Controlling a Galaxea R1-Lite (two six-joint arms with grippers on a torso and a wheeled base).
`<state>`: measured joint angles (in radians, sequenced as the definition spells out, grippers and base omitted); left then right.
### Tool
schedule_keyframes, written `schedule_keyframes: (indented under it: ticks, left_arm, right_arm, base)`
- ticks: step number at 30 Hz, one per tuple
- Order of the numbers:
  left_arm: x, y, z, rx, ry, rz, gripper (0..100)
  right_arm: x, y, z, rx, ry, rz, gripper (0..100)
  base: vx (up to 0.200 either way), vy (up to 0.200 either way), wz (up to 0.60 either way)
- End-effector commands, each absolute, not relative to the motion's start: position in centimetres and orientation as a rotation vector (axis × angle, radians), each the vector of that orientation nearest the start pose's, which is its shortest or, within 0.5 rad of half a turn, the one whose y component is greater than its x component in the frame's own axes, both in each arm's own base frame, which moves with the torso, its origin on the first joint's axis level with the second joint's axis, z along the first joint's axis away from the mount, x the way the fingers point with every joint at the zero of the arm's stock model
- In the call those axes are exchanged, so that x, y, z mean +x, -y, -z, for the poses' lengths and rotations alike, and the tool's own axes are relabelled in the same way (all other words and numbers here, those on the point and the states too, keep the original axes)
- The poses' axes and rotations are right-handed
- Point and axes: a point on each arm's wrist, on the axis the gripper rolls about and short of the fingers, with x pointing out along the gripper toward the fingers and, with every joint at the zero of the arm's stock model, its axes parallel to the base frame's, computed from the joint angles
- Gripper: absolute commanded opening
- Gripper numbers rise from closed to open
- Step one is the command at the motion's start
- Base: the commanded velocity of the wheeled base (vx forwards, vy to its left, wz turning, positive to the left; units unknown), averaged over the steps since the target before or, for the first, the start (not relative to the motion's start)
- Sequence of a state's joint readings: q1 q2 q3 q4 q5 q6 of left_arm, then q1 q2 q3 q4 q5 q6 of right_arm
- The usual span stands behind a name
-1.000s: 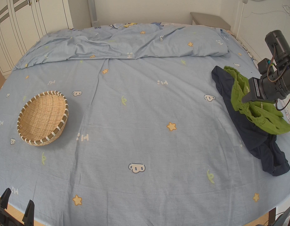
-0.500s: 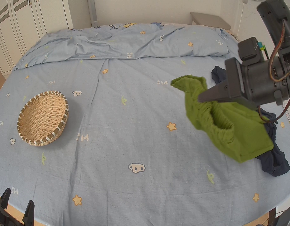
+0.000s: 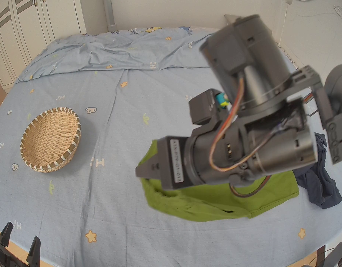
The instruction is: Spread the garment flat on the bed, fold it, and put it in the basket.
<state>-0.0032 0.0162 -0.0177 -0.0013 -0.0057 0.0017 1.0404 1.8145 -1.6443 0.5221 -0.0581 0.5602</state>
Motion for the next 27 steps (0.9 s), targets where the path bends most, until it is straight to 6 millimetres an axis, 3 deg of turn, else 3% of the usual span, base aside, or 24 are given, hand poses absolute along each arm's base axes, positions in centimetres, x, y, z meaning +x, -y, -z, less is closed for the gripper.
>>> schedule_keyframes:
  ticks: [1, 5, 9, 13, 14, 16, 17, 18, 21, 25, 27]
  left_arm:
    - [-2.3, 0.0, -7.6, 0.002, -0.002, 0.009, 100]
    - [-2.3, 0.0, -7.6, 0.002, -0.002, 0.009, 100]
    - [-2.3, 0.0, -7.6, 0.002, -0.002, 0.009, 100]
    - [-2.3, 0.0, -7.6, 0.002, -0.002, 0.009, 100]
    - [-2.3, 0.0, -7.6, 0.002, -0.002, 0.009, 100]
    - [-2.3, 0.0, -7.6, 0.002, -0.002, 0.009, 100]
    - [-2.3, 0.0, -7.6, 0.002, -0.002, 0.009, 100]
    - [-2.3, 0.0, -7.6, 0.002, -0.002, 0.011, 100]
    - [-2.3, 0.0, -7.6, 0.017, 0.003, 0.017, 100]
    - [-2.3, 0.0, -7.6, 0.014, 0.000, 0.015, 100]
    - [-2.3, 0.0, -7.6, 0.014, -0.001, 0.017, 100]
  right_arm:
    - [18.1, -30.9, -24.0, 0.079, -0.904, -0.706, 100]
    - [18.4, -31.3, -23.3, 0.071, -0.910, -0.699, 100]
    - [18.6, -29.7, -24.0, 0.087, -0.899, -0.671, 100]
    - [17.9, -22.0, -28.4, 0.208, -0.794, -0.624, 100]
    - [17.8, -21.3, -28.7, 0.220, -0.786, -0.621, 100]
    - [17.1, -17.1, -29.7, 0.289, -0.747, -0.607, 100]
    - [17.0, -16.8, -29.8, 0.296, -0.742, -0.607, 100]
    - [16.1, -13.9, -30.3, 0.351, -0.701, -0.606, 100]
    - [14.3, -9.5, -29.6, 0.425, -0.618, -0.592, 100]
    - [13.9, -6.3, -27.5, 0.377, -0.495, -0.481, 100]
    - [13.8, -5.8, -27.2, 0.365, -0.474, -0.468, 100]
  base:
    - [0.000, 0.000, 0.00]
    - [0.000, 0.000, 0.00]
    - [0.000, 0.000, 0.00]
    - [0.000, 0.000, 0.00]
    - [0.000, 0.000, 0.00]
    - [0.000, 0.000, 0.00]
    - [0.000, 0.000, 0.00]
    - [0.000, 0.000, 0.00]
    - [0.000, 0.000, 0.00]
    - [0.000, 0.000, 0.00]
    - [0.000, 0.000, 0.00]
